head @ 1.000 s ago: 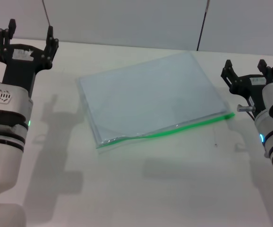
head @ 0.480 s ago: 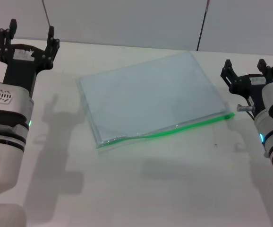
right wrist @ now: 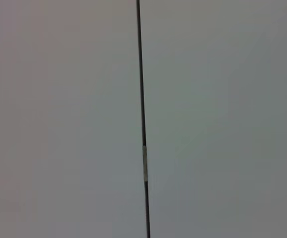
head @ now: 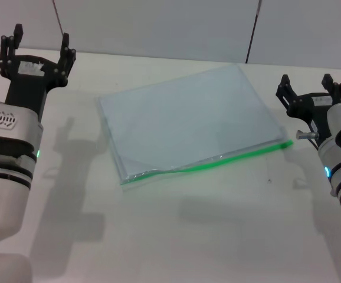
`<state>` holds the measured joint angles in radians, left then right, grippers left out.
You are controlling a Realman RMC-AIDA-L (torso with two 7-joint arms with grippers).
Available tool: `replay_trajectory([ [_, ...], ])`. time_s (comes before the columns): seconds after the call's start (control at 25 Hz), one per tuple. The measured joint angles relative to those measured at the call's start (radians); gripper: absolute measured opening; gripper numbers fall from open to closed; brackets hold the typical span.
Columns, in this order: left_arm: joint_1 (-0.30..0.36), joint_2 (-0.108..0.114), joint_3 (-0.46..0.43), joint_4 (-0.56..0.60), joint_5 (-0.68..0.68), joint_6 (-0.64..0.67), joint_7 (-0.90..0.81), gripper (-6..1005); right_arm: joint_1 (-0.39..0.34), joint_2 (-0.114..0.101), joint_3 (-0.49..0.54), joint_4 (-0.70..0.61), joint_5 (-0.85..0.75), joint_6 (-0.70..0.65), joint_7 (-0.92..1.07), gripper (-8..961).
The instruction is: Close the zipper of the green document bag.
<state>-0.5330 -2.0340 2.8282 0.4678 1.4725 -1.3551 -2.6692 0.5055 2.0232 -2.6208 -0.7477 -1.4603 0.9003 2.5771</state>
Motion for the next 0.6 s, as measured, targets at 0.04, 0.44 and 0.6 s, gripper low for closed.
replay_trajectory([
  [0.04, 0.0, 0.0, 0.001, 0.0, 0.002, 0.0, 0.0, 827, 0.0, 0.0, -0.001, 0.001, 0.0, 0.0, 0.0, 876],
  [0.44, -0.001, 0.0, 0.003, 0.0, 0.003, 0.003, 0.0, 827, 0.002, 0.0, -0.002, 0.005, 0.0, 0.0, 0.0, 876],
  [0.6, -0.001, 0.0, 0.004, 0.0, 0.003, 0.004, 0.0, 827, 0.002, 0.0, -0.002, 0.007, 0.0, 0.0, 0.0, 876],
])
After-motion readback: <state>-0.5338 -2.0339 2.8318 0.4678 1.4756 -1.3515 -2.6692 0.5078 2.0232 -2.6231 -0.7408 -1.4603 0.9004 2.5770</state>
